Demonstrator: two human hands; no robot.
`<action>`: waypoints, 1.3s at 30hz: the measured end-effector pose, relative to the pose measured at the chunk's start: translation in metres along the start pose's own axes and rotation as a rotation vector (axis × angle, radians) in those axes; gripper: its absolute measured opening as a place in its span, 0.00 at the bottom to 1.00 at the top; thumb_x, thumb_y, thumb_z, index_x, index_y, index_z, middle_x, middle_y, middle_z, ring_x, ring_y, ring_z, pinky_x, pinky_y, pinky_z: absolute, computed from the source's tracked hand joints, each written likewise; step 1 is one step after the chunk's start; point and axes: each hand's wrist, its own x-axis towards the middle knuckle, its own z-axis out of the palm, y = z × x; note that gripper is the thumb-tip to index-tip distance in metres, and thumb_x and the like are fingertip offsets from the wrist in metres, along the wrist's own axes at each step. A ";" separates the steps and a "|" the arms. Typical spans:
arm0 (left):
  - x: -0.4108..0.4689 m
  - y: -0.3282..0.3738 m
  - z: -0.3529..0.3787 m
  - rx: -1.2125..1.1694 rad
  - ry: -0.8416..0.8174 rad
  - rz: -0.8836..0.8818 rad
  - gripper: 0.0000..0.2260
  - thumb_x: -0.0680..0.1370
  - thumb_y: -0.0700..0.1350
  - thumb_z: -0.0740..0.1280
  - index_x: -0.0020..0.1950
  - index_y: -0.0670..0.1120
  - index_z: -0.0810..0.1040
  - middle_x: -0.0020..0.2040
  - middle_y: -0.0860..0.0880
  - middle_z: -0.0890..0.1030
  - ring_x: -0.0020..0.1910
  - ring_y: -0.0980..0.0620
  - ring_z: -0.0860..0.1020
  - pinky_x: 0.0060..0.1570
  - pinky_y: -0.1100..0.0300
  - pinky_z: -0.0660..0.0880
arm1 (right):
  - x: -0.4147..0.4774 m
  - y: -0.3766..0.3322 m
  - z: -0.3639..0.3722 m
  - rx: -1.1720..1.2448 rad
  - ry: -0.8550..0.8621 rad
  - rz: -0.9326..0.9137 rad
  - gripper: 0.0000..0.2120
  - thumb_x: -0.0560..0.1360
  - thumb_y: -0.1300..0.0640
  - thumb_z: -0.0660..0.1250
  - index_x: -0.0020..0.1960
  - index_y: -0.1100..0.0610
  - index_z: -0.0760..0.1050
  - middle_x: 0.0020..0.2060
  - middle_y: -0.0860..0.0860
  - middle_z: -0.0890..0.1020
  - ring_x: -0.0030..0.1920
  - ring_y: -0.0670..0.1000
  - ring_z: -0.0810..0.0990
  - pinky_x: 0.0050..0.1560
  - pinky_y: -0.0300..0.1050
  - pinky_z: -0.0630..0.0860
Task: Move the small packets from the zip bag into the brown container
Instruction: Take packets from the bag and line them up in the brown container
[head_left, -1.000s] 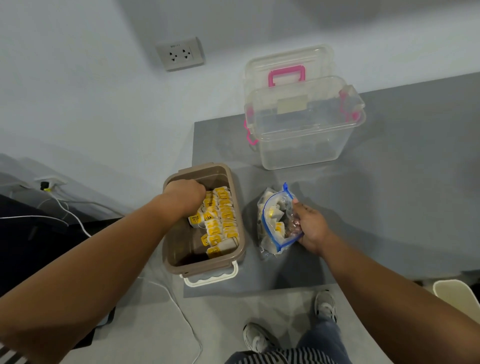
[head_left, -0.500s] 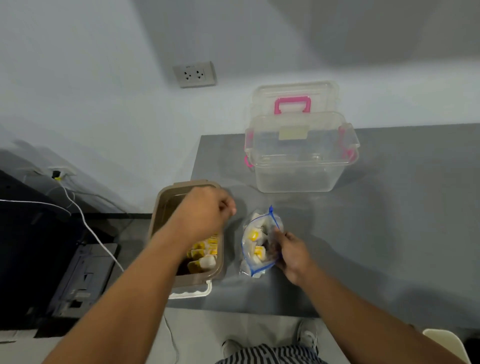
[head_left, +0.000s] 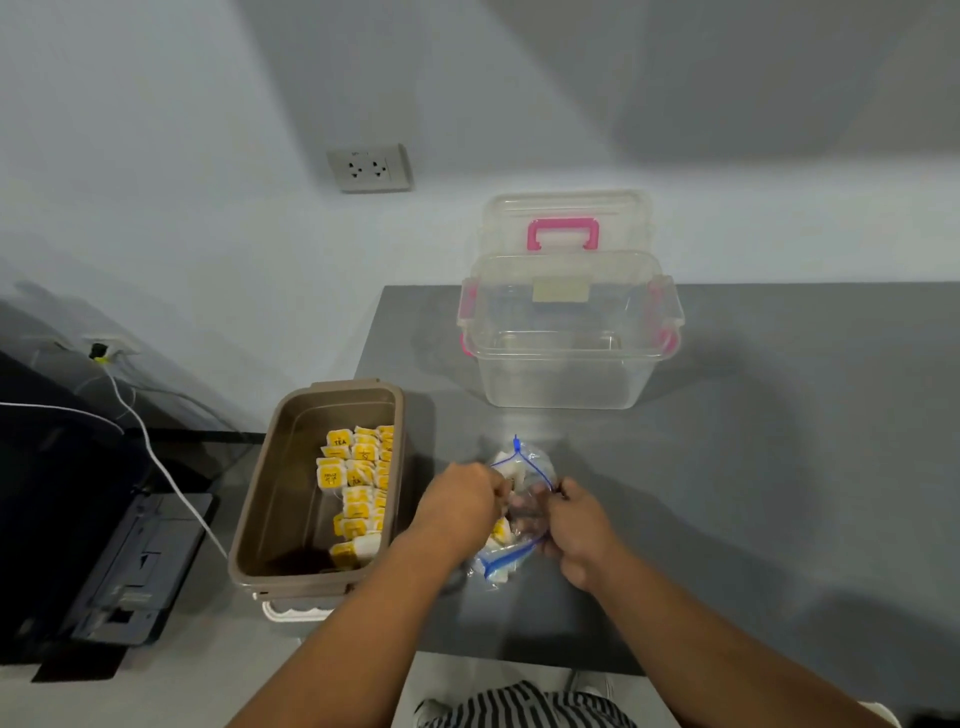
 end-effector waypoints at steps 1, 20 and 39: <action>0.001 -0.001 0.002 0.039 -0.023 -0.006 0.10 0.80 0.47 0.66 0.60 0.53 0.83 0.54 0.49 0.83 0.51 0.48 0.81 0.54 0.57 0.78 | 0.001 -0.001 -0.002 0.038 0.000 0.013 0.05 0.84 0.62 0.61 0.54 0.61 0.75 0.41 0.57 0.86 0.37 0.54 0.83 0.38 0.47 0.79; -0.004 0.001 0.001 -0.284 0.126 -0.073 0.07 0.79 0.44 0.67 0.43 0.54 0.80 0.42 0.54 0.83 0.41 0.55 0.81 0.47 0.58 0.81 | -0.005 -0.011 -0.003 -0.241 -0.009 -0.060 0.06 0.82 0.57 0.65 0.57 0.58 0.77 0.49 0.54 0.86 0.45 0.52 0.85 0.47 0.48 0.81; -0.011 -0.001 0.006 -0.182 0.059 -0.035 0.04 0.79 0.47 0.68 0.52 0.51 0.82 0.47 0.51 0.83 0.46 0.53 0.81 0.51 0.56 0.81 | -0.017 -0.010 0.003 -0.284 0.117 0.235 0.08 0.78 0.67 0.62 0.49 0.61 0.80 0.42 0.60 0.85 0.39 0.59 0.84 0.37 0.53 0.82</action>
